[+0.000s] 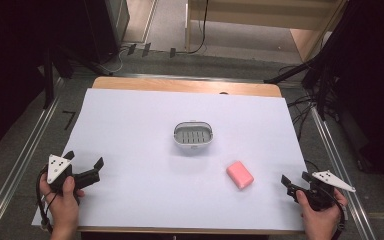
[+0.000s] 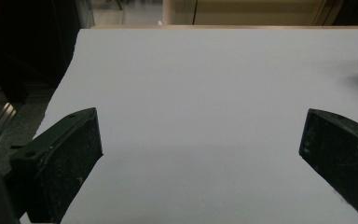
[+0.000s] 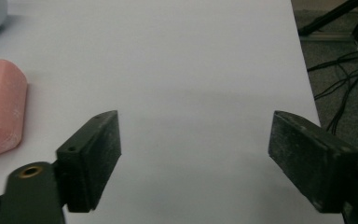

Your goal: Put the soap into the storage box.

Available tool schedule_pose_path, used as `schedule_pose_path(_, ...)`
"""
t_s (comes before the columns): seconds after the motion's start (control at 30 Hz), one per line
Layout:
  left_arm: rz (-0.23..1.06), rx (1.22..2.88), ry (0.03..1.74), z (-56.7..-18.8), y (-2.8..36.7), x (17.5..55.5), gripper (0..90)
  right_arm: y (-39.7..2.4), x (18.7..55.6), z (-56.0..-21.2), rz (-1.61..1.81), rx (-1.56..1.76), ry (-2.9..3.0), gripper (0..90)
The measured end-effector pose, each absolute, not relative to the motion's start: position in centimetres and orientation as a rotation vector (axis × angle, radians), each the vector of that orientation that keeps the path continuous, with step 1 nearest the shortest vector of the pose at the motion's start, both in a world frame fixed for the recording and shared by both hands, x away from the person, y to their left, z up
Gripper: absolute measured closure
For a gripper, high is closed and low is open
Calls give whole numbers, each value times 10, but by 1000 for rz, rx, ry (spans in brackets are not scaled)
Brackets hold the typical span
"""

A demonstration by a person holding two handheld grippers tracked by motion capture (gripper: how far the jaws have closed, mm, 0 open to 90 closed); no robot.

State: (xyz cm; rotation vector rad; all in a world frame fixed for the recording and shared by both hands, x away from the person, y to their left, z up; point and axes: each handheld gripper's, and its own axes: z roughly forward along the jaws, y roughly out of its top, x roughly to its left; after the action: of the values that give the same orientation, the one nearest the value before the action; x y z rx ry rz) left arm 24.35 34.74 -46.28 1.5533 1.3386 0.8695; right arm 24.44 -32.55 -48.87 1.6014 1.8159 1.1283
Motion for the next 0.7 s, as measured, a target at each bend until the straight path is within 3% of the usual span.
schedule_pose_path(0.4,875,1558,1330,-463,347,243,0,-300,255,-476,1022,1503,1900,338)
schedule_pose_path(0.47,874,1560,1328,-463,347,243,0,-298,260,-472,1036,1462,1980,412)
schedule_pose_path(0.7,874,1562,1326,-463,347,243,0,-290,265,-465,999,1462,2094,401)
